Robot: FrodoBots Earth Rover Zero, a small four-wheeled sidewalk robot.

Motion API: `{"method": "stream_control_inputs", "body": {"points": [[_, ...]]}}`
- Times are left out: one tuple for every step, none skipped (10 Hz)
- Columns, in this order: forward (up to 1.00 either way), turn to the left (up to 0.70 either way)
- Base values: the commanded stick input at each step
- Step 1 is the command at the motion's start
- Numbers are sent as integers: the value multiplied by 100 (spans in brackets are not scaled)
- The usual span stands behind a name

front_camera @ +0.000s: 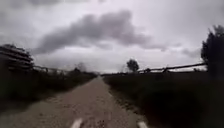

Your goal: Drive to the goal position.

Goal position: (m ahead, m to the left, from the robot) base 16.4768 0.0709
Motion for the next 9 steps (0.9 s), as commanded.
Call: {"method": "stream_control_inputs", "body": {"points": [[70, 0], [70, 0], [70, 0], [70, 0], [70, 0], [70, 0], [70, 0], [70, 0], [70, 0]]}}
